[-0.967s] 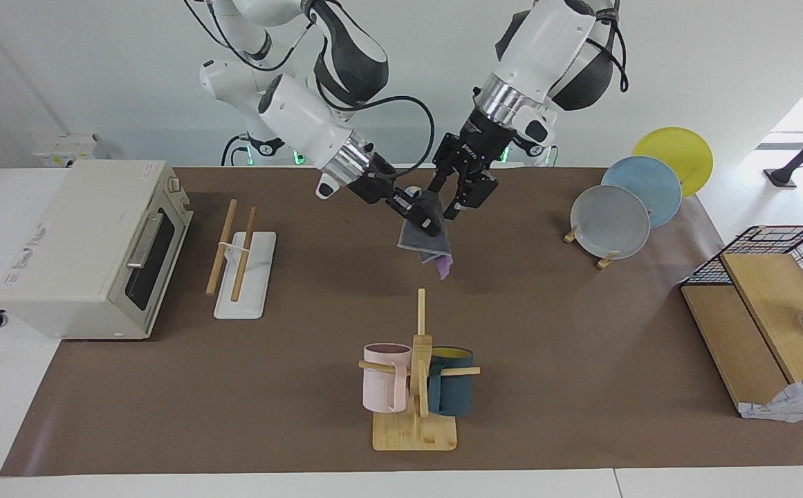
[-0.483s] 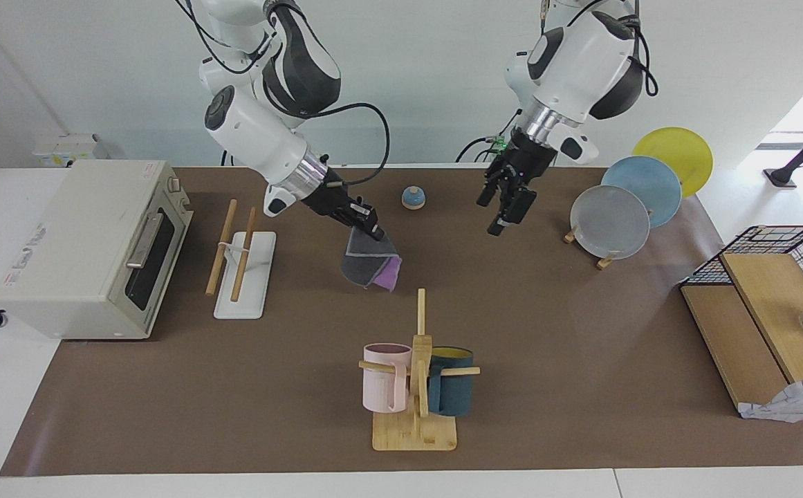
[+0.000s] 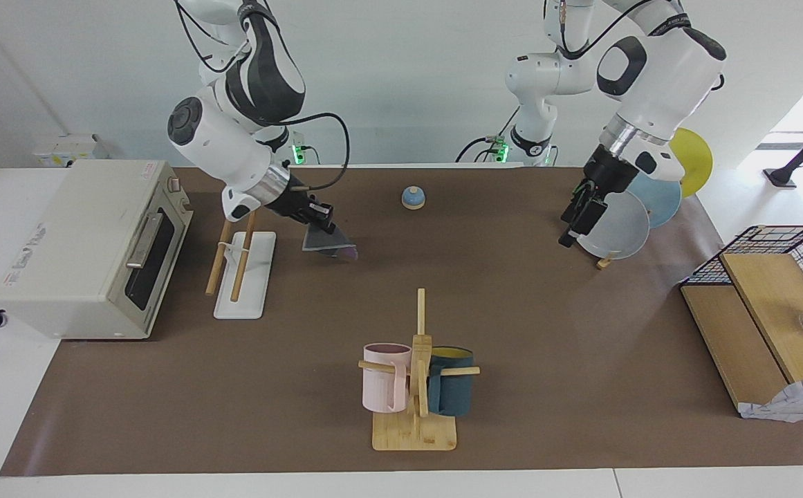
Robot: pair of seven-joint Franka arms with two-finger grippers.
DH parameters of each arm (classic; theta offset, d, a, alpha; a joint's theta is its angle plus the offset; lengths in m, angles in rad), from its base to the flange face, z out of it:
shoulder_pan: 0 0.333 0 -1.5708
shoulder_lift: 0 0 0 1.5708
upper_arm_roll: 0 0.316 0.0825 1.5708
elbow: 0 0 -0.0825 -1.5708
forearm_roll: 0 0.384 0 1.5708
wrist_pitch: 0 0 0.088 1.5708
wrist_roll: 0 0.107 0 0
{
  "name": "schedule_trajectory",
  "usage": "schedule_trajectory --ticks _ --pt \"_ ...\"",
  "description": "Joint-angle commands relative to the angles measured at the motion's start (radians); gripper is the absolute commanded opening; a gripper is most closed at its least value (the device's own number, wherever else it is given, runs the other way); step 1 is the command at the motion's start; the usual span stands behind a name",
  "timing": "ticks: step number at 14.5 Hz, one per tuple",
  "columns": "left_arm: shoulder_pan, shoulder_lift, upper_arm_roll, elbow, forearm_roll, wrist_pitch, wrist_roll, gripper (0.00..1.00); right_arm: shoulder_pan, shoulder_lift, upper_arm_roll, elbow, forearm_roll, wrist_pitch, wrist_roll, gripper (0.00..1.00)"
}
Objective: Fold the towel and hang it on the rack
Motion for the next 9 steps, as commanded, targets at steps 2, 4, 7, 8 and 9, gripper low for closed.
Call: schedule_trajectory --ticks 2,4,7,8,9 --pt "0.08 -0.012 -0.008 0.044 0.072 -0.137 0.342 1.0 -0.125 -0.063 0.01 -0.103 -0.022 -0.033 -0.167 0.0" --pt "0.07 0.022 -0.009 0.117 0.172 -0.203 0.395 1.0 -0.179 -0.068 0.01 -0.12 -0.059 -0.041 -0.261 0.0" --pt "0.048 0.075 -0.005 0.249 0.264 -0.318 0.511 1.0 -0.228 -0.071 0.01 -0.116 -0.137 -0.059 -0.392 0.0" --pt "0.013 0.095 0.024 0.289 0.311 -0.354 0.545 1.0 -0.244 -0.068 0.01 -0.111 -0.172 -0.059 -0.428 0.0" --pt "-0.01 0.109 0.049 0.329 0.353 -0.403 0.576 1.0 -0.253 -0.069 0.01 -0.111 -0.206 -0.059 -0.47 0.0"
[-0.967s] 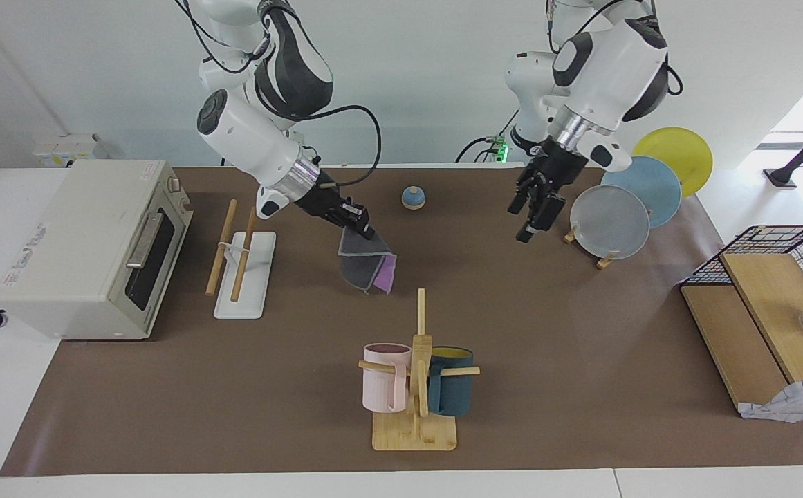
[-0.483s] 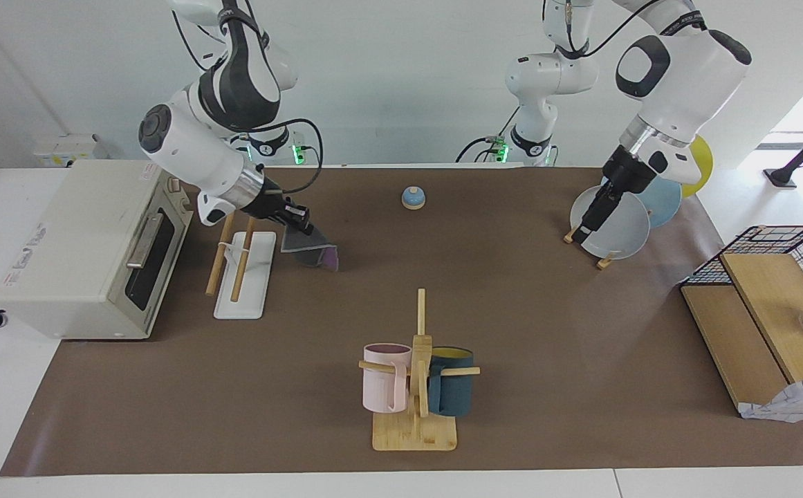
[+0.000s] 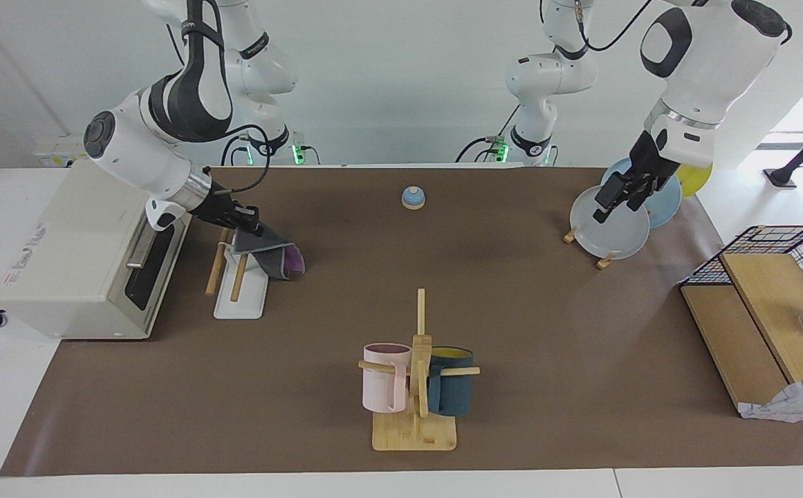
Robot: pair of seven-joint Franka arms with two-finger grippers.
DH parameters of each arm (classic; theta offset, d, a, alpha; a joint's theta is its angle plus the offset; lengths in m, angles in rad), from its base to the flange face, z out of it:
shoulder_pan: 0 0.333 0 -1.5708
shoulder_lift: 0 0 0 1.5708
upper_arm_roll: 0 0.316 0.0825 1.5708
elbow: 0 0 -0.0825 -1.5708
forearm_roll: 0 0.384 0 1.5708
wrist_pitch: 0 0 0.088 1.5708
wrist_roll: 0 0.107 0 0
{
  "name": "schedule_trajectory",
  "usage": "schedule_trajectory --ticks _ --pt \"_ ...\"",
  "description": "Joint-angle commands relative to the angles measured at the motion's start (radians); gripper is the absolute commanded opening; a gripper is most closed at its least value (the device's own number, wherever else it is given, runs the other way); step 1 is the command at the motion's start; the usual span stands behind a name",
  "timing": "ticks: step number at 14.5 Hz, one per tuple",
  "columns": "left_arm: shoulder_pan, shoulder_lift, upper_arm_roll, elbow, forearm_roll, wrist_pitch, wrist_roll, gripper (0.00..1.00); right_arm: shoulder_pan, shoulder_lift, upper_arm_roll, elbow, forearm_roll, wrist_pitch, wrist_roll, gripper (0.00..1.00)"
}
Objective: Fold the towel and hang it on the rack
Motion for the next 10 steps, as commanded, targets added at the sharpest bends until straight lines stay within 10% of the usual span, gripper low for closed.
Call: schedule_trajectory --ticks 1,10 --pt "-0.057 0.082 0.049 0.15 0.094 -0.149 0.106 1.0 -0.05 -0.026 0.011 -0.012 -0.079 -0.011 -0.111 0.0" --pt "-0.061 0.054 0.061 0.098 0.122 -0.219 0.304 1.0 -0.075 -0.026 0.013 0.042 -0.24 0.009 -0.265 0.0"
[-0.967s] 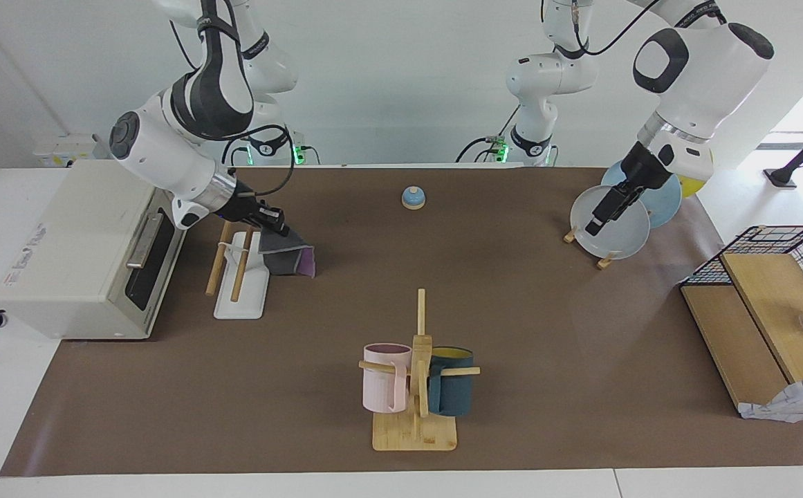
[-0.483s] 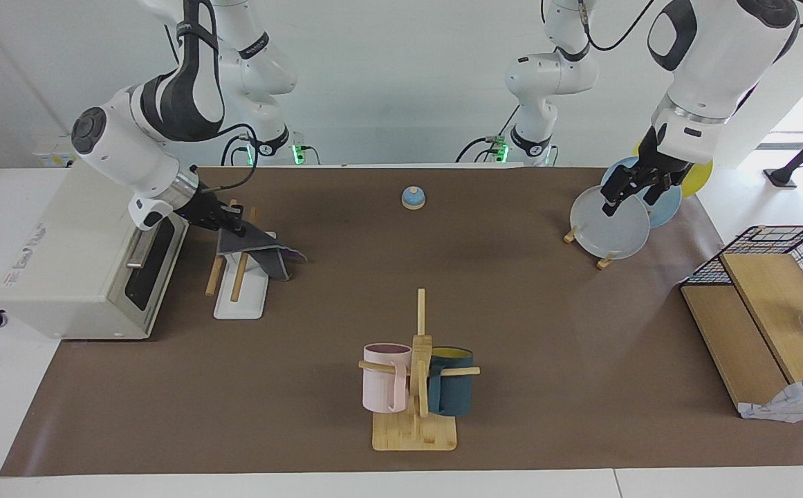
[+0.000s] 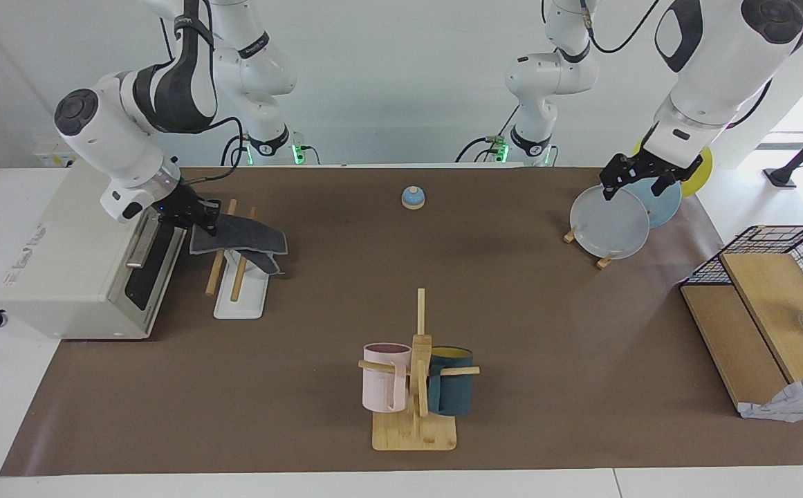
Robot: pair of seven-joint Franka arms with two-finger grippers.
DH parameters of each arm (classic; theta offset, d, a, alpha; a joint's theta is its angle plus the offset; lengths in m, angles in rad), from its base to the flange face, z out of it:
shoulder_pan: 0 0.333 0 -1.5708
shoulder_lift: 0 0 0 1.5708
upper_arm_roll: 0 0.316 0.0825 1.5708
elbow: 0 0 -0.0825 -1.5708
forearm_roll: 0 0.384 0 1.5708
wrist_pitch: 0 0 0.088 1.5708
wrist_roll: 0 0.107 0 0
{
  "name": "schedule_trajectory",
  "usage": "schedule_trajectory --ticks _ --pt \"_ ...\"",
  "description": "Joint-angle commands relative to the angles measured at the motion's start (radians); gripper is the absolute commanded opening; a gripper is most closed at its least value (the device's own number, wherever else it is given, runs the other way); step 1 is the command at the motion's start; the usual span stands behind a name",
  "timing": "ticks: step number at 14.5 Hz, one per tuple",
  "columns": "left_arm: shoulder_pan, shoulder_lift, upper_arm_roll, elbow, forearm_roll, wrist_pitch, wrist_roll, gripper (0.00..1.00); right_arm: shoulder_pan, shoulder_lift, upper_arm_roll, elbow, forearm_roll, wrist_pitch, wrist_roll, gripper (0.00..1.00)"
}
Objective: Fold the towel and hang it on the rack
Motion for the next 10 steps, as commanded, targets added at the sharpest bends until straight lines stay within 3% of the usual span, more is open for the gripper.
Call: schedule_trajectory --ticks 1,7,9,10 --pt "-0.025 -0.01 0.034 -0.021 0.013 0.044 0.017 1.0 -0.025 -0.006 0.006 -0.006 -0.025 0.007 -0.059 0.0" --pt "-0.024 -0.004 0.029 0.026 -0.042 0.046 -0.038 1.0 -0.025 -0.016 0.006 -0.032 -0.043 0.036 -0.059 0.04" --pt "-0.022 -0.005 0.027 0.025 -0.041 0.043 -0.035 1.0 -0.025 -0.016 0.006 -0.03 -0.043 0.036 -0.062 0.45" --pt "-0.017 -0.011 0.027 0.016 -0.041 0.04 -0.032 1.0 -0.026 -0.016 0.006 -0.029 -0.043 0.034 -0.063 0.85"
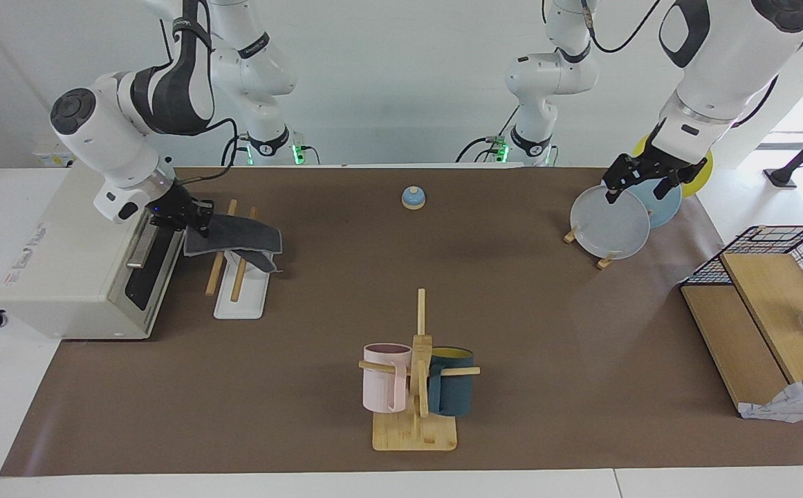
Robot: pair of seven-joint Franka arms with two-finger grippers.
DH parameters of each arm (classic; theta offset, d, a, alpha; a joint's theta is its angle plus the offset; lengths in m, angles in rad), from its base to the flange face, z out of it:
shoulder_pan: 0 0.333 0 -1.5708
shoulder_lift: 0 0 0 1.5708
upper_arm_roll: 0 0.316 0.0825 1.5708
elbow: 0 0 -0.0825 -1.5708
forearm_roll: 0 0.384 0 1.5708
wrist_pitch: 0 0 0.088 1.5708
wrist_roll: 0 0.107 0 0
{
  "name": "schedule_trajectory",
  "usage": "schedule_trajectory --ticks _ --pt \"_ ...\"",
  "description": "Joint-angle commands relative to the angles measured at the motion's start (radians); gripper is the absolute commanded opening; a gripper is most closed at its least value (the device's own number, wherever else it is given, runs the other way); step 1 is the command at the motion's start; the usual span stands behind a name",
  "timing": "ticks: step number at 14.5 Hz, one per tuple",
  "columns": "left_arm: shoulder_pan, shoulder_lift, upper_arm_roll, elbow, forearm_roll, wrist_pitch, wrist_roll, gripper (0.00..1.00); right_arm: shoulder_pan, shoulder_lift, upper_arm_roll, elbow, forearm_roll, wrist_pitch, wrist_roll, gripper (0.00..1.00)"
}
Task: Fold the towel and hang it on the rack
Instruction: 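Open the right gripper and draw it back from the rack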
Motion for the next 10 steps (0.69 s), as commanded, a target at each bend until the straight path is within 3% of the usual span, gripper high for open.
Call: schedule_trajectory --ticks 1,4,10 --pt "-0.003 -0.024 0.013 -0.028 -0.01 0.0 -0.005 1.0 -0.016 -0.013 0.009 -0.009 -0.016 0.009 -0.027 1.0" --pt "0.006 -0.049 0.013 -0.062 -0.01 0.009 -0.004 1.0 -0.015 -0.008 0.007 0.03 -0.026 -0.003 -0.026 1.0" --pt "0.0 -0.049 0.013 -0.06 -0.01 0.012 -0.008 1.0 0.025 0.009 0.015 0.219 -0.118 -0.184 -0.014 1.0"
